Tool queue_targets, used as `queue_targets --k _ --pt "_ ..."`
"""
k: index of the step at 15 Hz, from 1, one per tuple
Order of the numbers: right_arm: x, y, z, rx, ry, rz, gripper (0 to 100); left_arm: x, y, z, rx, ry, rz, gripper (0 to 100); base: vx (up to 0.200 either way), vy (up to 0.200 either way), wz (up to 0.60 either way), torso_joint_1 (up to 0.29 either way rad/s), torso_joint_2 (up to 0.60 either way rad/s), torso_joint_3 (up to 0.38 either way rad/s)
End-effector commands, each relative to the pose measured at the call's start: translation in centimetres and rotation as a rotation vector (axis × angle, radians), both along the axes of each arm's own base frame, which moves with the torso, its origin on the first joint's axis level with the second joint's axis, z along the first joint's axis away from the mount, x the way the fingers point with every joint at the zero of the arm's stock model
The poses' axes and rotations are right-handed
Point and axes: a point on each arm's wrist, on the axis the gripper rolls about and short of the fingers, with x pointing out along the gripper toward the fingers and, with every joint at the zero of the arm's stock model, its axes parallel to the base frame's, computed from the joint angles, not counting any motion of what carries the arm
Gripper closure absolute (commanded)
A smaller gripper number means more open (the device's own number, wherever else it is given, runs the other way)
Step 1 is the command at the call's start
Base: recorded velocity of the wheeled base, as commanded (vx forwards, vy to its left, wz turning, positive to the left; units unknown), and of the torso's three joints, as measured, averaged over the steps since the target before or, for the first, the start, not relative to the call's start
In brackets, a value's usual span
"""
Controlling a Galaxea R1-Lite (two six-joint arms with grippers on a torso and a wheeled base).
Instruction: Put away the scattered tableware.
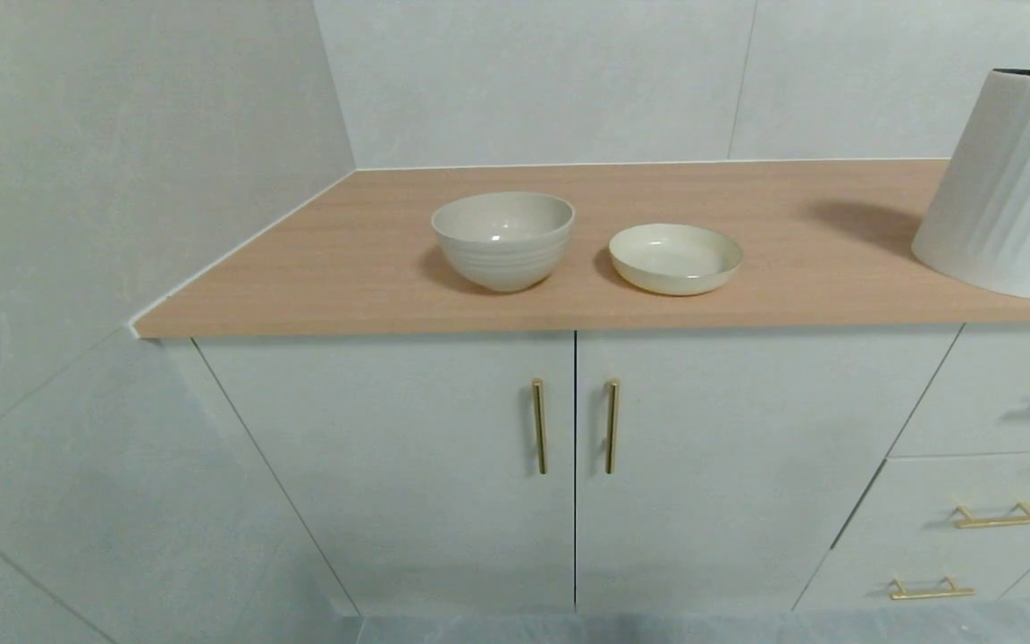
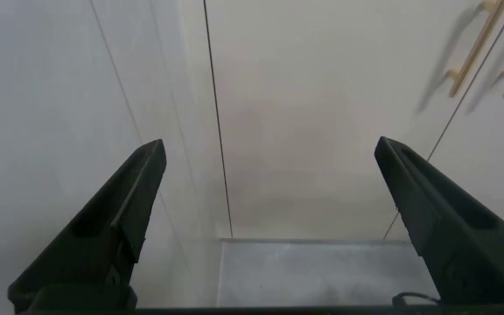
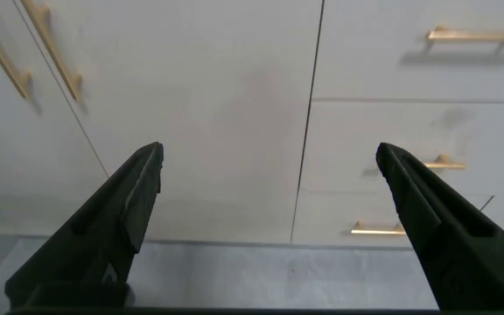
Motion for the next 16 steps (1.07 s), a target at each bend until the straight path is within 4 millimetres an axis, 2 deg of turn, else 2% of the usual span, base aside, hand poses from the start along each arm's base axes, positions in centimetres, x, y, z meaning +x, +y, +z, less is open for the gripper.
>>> queue_targets --k 1,7,16 --pt "0.01 0.0 0.0 0.0 0.001 0.0 0 0.0 0.0 0.0 0.0 0.0 0.001 0 0.0 0.0 0.0 -0.154 0.46 0.31" --pt "0.01 0.0 0.0 0.0 0.001 0.001 0 0.0 0.0 0.0 -0.003 0.0 0.0 0 0.0 0.0 0.0 -0.1 0.37 0.26" --pt "-0.01 0.0 0.03 -0.003 0.001 0.001 0 0.0 0.0 0.01 -0.002 -0.001 0.0 0 0.0 0.0 0.0 -0.002 0.01 0.009"
